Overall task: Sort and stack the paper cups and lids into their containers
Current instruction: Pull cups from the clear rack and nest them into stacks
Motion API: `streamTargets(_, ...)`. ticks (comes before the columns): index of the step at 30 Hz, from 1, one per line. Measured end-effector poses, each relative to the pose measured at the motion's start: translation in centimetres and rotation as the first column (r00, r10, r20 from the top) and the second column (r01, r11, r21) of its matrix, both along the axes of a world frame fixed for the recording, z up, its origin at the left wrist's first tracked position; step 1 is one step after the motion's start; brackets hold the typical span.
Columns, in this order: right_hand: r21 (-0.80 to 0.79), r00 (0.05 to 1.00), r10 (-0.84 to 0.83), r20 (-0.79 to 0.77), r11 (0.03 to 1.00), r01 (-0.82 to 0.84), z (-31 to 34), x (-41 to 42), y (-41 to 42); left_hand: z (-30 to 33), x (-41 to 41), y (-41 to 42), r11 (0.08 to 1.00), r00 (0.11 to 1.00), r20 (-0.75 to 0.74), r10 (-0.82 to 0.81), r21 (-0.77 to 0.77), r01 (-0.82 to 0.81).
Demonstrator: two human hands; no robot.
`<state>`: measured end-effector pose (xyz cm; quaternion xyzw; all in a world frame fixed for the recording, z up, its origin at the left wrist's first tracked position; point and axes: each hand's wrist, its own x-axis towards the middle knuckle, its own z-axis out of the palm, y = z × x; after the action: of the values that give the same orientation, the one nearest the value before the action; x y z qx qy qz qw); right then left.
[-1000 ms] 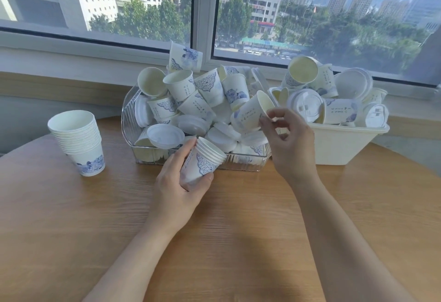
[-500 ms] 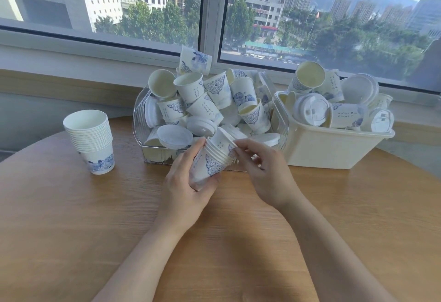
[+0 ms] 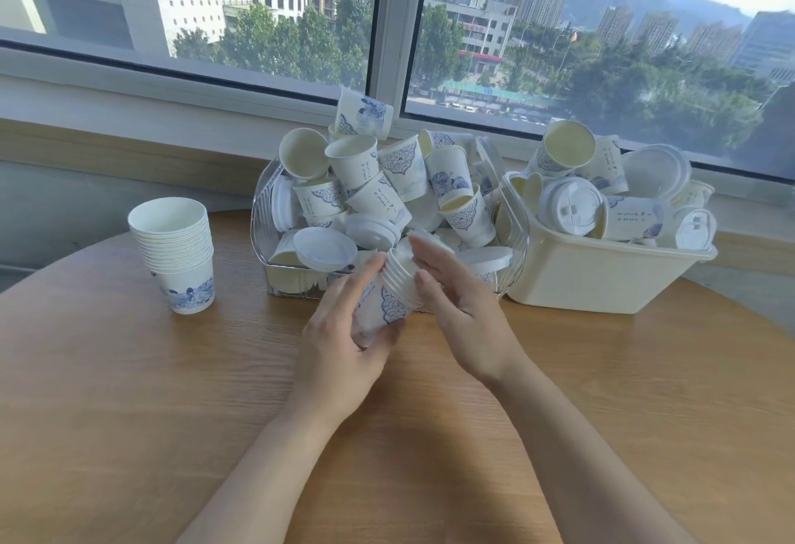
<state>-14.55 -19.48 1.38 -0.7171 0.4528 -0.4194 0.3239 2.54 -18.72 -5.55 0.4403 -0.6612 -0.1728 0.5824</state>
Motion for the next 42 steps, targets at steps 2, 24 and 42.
streamTargets(2,0.004,1.0,-0.005,-0.031,1.0,0.005,0.4,-0.1,-0.3,0.0,0.0,0.0,1.0,1.0,-0.009,-0.003,0.015,0.003)
streamTargets(24,-0.208,0.834,-0.517,-0.193,0.852,0.48,5.6,-1.1,-13.1,-0.3,0.4,-0.4,0.992,0.994,-0.096,0.043,0.124,-0.031)
streamTargets(42,-0.026,0.878,-0.323,0.354,0.935,0.354,6.0,-0.6,-6.7,0.1,0.2,-0.2,0.994,0.993,-0.115,0.039,0.11,-0.027)
